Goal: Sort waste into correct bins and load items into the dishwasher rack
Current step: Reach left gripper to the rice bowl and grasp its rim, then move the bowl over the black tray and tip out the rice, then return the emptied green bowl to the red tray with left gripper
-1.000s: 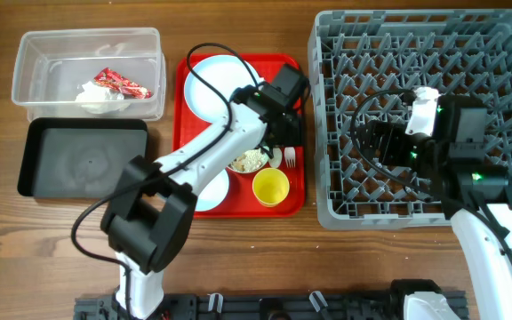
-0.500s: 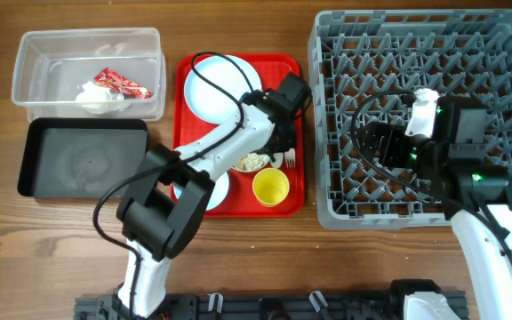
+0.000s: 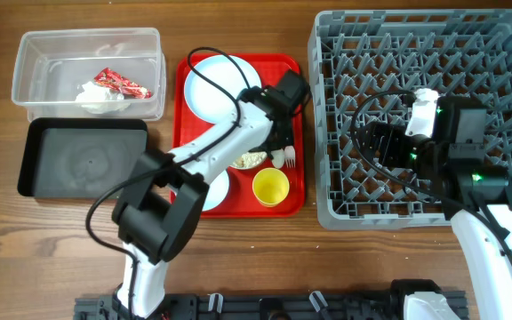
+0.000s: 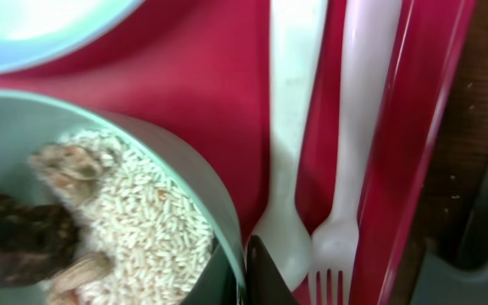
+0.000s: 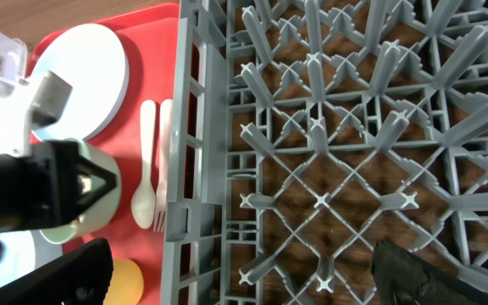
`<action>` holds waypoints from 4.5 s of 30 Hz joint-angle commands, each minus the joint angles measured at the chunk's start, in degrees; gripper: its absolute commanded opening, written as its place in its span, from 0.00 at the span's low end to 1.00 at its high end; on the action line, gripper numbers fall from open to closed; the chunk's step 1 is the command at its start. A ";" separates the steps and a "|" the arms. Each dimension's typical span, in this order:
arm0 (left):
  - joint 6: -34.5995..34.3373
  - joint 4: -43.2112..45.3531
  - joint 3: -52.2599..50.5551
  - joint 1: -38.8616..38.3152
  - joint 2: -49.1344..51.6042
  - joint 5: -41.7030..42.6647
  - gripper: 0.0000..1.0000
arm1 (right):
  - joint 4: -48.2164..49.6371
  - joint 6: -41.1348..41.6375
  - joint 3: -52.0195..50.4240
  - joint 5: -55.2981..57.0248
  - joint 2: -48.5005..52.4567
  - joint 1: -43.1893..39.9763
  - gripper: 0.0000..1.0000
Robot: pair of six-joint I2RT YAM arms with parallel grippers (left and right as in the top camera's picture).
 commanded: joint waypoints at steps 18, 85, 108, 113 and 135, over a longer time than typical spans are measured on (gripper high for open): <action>20.76 -22.86 1.99 33.70 -18.69 16.13 0.04 | 0.59 0.63 1.22 1.42 -0.68 -0.09 1.00; 18.14 3.23 -26.69 85.11 -18.47 93.50 0.04 | 2.47 0.72 1.22 1.33 -0.66 -0.09 1.00; 9.38 20.00 -17.44 29.88 -31.10 36.89 0.04 | 2.25 0.68 1.20 1.38 -0.61 -0.09 1.00; 9.81 17.03 -17.46 13.66 -29.42 7.98 0.04 | 0.87 0.59 1.20 1.42 -0.61 -0.09 1.00; 15.85 12.33 -17.49 0.85 -14.16 -7.50 0.36 | 0.04 0.63 1.20 1.40 -0.50 -0.09 1.00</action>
